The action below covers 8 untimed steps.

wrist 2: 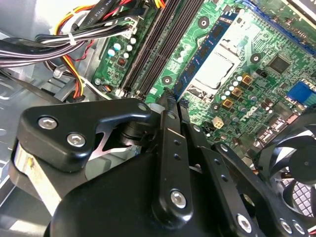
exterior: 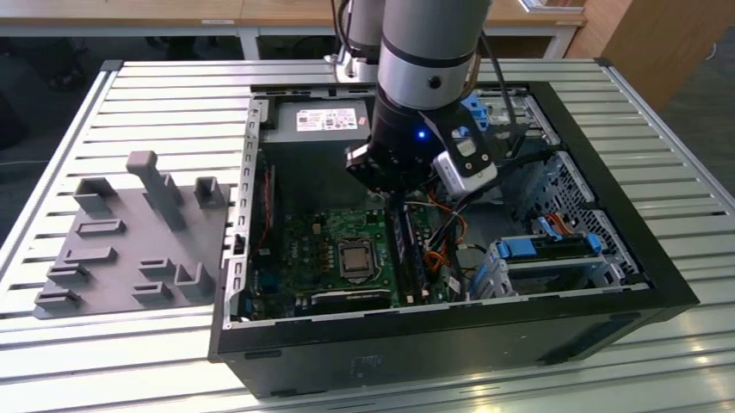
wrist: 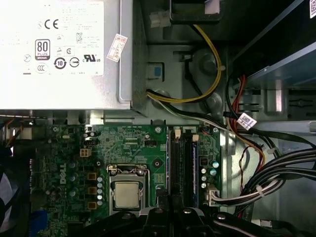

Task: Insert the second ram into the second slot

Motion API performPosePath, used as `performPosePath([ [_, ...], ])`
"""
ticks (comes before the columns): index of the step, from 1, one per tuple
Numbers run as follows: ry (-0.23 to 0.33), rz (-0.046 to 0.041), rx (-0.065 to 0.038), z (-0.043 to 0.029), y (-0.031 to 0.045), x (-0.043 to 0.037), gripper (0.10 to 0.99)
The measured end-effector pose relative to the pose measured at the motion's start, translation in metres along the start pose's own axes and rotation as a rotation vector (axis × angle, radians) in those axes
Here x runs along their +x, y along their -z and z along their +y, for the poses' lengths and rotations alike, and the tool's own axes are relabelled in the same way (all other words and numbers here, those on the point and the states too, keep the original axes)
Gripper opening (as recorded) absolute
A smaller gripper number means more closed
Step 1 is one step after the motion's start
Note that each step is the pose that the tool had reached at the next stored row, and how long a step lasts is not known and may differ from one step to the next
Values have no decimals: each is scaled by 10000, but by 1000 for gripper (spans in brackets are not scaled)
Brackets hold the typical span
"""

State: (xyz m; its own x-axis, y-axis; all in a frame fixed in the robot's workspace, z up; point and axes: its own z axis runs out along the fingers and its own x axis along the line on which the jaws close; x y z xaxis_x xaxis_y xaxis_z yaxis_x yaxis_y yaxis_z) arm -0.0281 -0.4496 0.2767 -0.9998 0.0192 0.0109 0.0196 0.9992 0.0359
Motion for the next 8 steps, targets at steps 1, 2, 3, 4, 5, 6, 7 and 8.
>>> performPosePath([
  [1,0,0,-1,0,-4,0,137],
  [2,0,0,0,0,-6,0,137],
  [3,0,-1,-3,0,-12,0,137],
  [4,1,-1,-4,0,-20,0,137],
  [5,7,-1,-1,-1,-31,0,137],
  [6,28,0,-1,-2,-49,0,137],
  [7,71,2,-1,-3,-64,-1,137],
  [8,129,4,-5,-5,-77,-1,137],
])
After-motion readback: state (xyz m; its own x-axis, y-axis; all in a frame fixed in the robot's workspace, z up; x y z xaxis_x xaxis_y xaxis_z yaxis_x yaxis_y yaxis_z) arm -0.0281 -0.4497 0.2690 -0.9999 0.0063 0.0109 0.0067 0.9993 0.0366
